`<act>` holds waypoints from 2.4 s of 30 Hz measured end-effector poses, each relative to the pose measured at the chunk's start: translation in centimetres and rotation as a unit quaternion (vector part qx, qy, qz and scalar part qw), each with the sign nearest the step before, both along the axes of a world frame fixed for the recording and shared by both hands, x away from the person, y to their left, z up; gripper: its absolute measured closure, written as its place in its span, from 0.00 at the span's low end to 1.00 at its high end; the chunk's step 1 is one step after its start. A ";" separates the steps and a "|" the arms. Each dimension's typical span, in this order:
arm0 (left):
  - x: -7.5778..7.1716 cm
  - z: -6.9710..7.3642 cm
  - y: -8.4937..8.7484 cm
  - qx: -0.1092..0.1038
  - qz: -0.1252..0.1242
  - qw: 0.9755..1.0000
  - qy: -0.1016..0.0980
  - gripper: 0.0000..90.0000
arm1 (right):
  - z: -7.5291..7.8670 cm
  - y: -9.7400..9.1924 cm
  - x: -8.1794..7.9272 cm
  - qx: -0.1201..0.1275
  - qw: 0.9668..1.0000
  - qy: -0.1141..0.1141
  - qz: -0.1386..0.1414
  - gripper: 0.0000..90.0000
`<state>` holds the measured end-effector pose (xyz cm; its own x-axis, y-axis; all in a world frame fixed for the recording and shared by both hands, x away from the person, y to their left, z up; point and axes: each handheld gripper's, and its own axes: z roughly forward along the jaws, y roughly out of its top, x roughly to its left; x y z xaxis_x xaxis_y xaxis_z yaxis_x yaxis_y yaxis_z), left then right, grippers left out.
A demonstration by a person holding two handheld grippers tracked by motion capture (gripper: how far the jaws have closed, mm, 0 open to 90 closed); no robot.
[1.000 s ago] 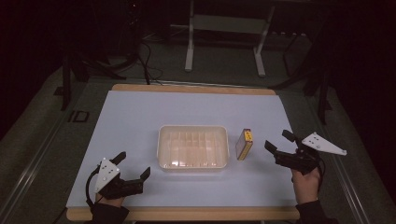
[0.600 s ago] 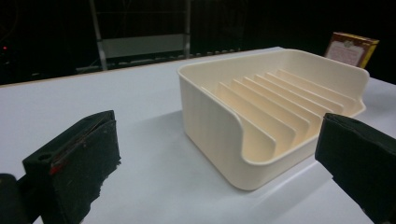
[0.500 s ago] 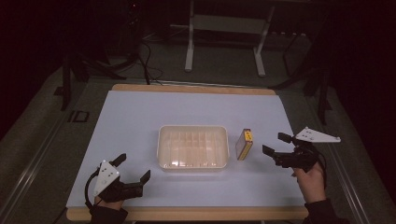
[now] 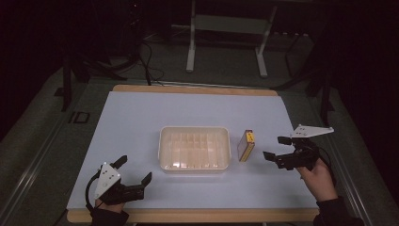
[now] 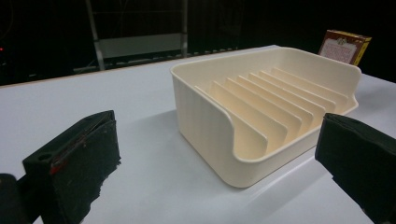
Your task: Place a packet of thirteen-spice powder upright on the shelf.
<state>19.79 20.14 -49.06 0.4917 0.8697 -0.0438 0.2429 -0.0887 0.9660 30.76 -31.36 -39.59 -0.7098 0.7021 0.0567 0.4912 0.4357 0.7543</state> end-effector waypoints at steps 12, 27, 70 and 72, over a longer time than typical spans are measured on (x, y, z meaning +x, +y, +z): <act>-0.6 0.3 -0.4 -0.005 -0.005 1.000 -0.001 0.00 | -0.7 0.9 1.1 -0.096 0.991 0.084 0.044 0.15; -0.6 0.3 -0.3 -0.006 -0.003 1.000 0.002 0.00 | -1.4 2.0 2.1 -0.205 0.955 0.168 0.133 0.16; -0.5 0.2 -0.2 -0.006 -0.009 1.000 0.004 0.00 | -1.4 7.3 0.1 -0.317 0.843 0.220 0.375 0.16; -0.4 0.2 -0.2 -0.006 -0.009 1.000 0.004 0.00 | -1.1 7.6 0.1 -0.312 0.843 0.217 0.381 0.16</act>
<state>19.36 19.94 -48.84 0.5074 0.8597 -0.0591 0.2492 -0.0807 0.9651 30.85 -23.79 -40.70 -0.9756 0.0404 0.2158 0.0593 0.9949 0.0819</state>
